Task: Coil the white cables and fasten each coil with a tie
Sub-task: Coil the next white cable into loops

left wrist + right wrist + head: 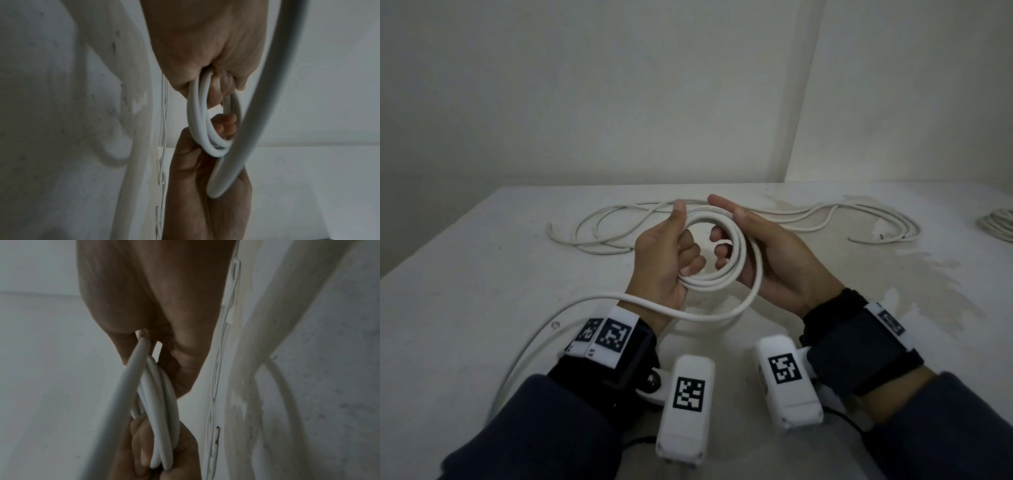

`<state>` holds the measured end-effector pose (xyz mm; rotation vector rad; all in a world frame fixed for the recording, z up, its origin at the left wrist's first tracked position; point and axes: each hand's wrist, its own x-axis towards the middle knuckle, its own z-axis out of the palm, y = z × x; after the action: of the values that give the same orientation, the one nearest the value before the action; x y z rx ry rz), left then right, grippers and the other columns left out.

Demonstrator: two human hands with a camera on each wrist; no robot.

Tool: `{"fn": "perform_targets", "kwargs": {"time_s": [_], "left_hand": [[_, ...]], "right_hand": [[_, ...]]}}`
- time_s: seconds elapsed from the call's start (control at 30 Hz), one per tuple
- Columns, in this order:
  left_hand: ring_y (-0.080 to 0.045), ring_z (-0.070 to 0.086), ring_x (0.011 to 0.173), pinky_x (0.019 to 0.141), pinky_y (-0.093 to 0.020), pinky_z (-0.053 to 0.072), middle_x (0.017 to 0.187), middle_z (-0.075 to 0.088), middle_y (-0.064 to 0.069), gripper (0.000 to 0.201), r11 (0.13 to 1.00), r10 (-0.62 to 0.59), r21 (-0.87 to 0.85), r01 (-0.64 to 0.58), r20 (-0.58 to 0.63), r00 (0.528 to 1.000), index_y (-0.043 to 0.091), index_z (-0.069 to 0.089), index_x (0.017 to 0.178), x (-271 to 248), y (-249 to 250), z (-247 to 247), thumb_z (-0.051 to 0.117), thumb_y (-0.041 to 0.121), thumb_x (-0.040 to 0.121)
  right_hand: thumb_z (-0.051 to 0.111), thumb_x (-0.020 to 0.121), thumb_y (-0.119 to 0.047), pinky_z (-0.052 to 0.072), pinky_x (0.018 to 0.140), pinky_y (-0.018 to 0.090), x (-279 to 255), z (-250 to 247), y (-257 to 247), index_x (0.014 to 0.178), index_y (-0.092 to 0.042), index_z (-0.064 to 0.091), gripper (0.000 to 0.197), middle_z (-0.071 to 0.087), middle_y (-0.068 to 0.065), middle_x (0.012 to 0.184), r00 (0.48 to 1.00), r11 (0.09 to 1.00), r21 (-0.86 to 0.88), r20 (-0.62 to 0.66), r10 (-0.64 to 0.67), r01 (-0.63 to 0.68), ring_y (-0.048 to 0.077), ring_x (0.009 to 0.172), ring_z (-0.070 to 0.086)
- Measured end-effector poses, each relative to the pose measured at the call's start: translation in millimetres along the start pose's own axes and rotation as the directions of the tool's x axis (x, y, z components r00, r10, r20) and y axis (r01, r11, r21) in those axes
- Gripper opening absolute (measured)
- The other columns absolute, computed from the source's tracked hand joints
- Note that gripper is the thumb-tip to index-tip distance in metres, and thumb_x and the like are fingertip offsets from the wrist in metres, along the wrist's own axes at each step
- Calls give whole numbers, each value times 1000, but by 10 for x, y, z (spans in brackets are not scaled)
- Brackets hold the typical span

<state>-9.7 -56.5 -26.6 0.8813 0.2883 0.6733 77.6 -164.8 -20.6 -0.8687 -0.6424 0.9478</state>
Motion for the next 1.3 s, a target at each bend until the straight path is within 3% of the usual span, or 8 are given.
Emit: {"fn": "perform_targets", "kwargs": {"time_s": [0.13, 0.4, 0.53, 0.67, 0.8, 1.0, 1.17, 1.3], "left_hand": [[-2, 20, 31, 31, -14, 20, 41, 24, 8, 36, 999, 13, 40, -16, 72, 997, 13, 45, 65, -23, 2, -5, 48, 27, 98], [-2, 18, 33, 32, -15, 18, 42, 22, 8, 39, 992, -28, 123, 3, 206, 978, 14, 42, 62, -18, -8, -48, 45, 25, 99], [-4, 17, 33, 37, -14, 16, 42, 22, 8, 22, 953, -37, 301, -45, 261, 965, 3, 58, 95, -24, -10, -52, 47, 23, 98], [-4, 17, 33, 38, -14, 15, 42, 23, 7, 21, 930, -23, 362, -71, 248, 969, 11, 65, 84, -39, -14, -42, 51, 17, 97], [-4, 18, 32, 35, -13, 15, 44, 25, 4, 36, 951, -22, 305, -42, 204, 979, 18, 67, 63, -29, -3, -59, 52, 17, 96], [-4, 18, 32, 35, -12, 16, 47, 26, 1, 22, 951, -13, 305, -51, 203, 979, 6, 64, 83, -57, 12, -42, 52, 19, 96], [-4, 26, 33, 34, -14, 24, 42, 34, 5, 33, 960, -50, 280, 6, 150, 987, 3, 57, 98, -11, -30, -12, 42, 32, 100], [-15, 63, 63, 57, -25, 55, 78, 62, -10, 19, 962, -135, 250, 111, 77, 988, 9, 56, 109, 28, -42, -65, 40, 16, 102]], "right_hand": [[45, 90, -14, 55, 77, 32, -23, -74, -15, 117, -15, 67, 35, 67, 10, 87, 986, 964, 237, 140, 87, -118, 15, 67, 65], [33, 85, -16, 42, 70, 29, -25, -99, -76, 109, -16, 47, 28, 42, 1, 61, 939, 944, 198, 277, 204, -263, 11, 47, 38], [36, 87, -36, 43, 68, 29, -40, -89, -66, 97, -11, 53, 32, 37, 2, 50, 930, 948, 62, 226, 290, -311, 13, 40, 35], [41, 89, -54, 49, 63, 28, -42, -54, -38, 72, -11, 54, 48, 36, 0, 44, 946, 951, -80, 110, 306, -299, 13, 36, 33], [38, 95, -42, 49, 64, 27, -36, -26, -37, 80, -7, 60, 45, 36, -3, 45, 942, 955, -69, 161, 295, -287, 10, 39, 35], [36, 96, -37, 45, 67, 25, -69, -43, -30, 88, -7, 52, 34, 39, -6, 47, 919, 953, 4, 265, 292, -304, 7, 41, 40], [34, 99, -38, 39, 47, 21, -12, 4, -35, 73, -10, 47, 40, 27, -9, 39, 966, 967, -40, 50, 255, -253, 4, 29, 23], [32, 102, -39, 32, 46, 20, 38, -95, -84, 68, -10, 44, 46, 24, -8, 37, 978, 980, 190, -186, 94, -58, 5, 27, 20]]}}
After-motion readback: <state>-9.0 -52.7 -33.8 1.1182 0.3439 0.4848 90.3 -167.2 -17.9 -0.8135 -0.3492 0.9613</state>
